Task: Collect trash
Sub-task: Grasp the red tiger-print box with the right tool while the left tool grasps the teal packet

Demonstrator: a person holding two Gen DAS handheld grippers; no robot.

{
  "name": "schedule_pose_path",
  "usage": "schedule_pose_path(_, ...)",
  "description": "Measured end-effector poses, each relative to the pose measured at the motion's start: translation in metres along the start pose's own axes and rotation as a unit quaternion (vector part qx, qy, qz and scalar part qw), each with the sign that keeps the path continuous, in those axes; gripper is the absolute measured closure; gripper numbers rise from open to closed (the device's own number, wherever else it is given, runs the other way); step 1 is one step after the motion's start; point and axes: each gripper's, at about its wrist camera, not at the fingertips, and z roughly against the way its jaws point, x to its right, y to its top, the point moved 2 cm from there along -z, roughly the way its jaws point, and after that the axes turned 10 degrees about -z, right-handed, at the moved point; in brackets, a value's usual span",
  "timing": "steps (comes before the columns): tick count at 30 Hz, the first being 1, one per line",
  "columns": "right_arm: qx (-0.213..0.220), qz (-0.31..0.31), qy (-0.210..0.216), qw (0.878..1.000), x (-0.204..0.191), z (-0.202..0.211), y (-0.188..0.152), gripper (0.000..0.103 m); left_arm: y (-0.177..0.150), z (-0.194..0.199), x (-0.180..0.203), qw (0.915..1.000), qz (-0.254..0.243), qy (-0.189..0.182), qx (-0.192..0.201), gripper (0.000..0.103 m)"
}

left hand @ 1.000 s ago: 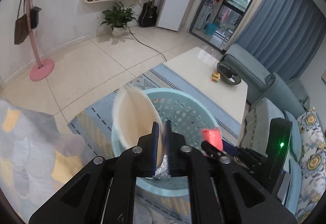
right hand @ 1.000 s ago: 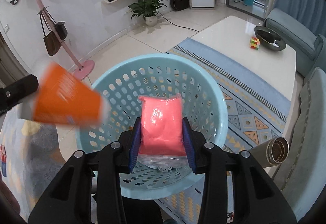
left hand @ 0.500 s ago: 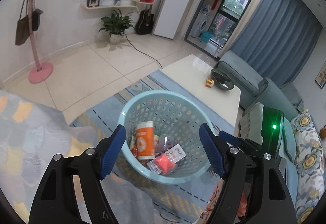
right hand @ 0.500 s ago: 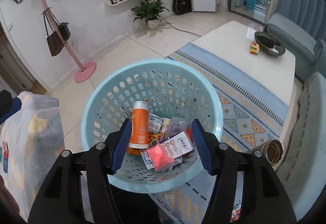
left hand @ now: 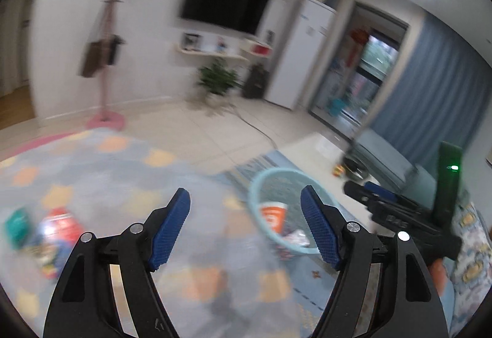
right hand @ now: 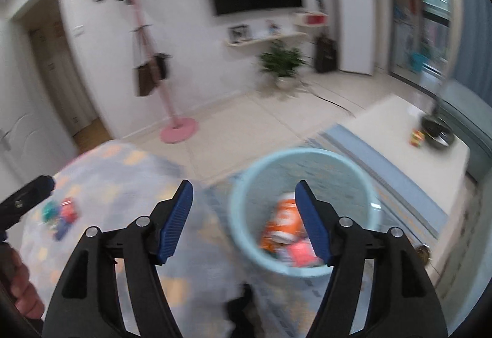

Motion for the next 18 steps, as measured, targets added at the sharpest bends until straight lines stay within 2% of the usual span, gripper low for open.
schedule_pose_path(4, -0.025, 0.033, 0.068, 0.997, -0.077, 0.000, -0.018, 0.038, -0.013, 0.048, -0.060, 0.9967, 0.019, 0.079, 0.005, 0.030)
schedule_pose_path(6, -0.049, 0.047, 0.092, 0.993, -0.113, -0.007, -0.032, 0.038, -0.023, 0.066, -0.092, 0.9906, 0.017, 0.136, -0.008, 0.030)
schedule_pose_path(8, -0.080, 0.062, 0.118, 0.988, -0.145, -0.018, -0.047, 0.038, -0.035, 0.073, -0.127, 0.9852, 0.018, 0.165, -0.042, 0.030)
schedule_pose_path(11, -0.133, 0.081, 0.149, 0.977, -0.197, -0.041, -0.074, 0.049, -0.052, 0.069, -0.167, 0.9743, -0.002, 0.210, -0.083, 0.032)
schedule_pose_path(13, -0.160, 0.084, 0.159, 0.971, -0.220, -0.054, -0.089, 0.058, -0.063, 0.059, -0.184, 0.9724, -0.010, 0.205, -0.111, 0.032)
schedule_pose_path(16, -0.210, 0.084, 0.174, 0.958, -0.248, -0.079, -0.110, 0.059, -0.070, 0.042, -0.203, 0.9740, -0.014, 0.190, -0.123, 0.032)
schedule_pose_path(18, -0.231, 0.083, 0.174, 0.954, -0.256, -0.090, -0.123, 0.059, -0.076, 0.028, -0.215, 0.9710, -0.018, 0.196, -0.136, 0.032)
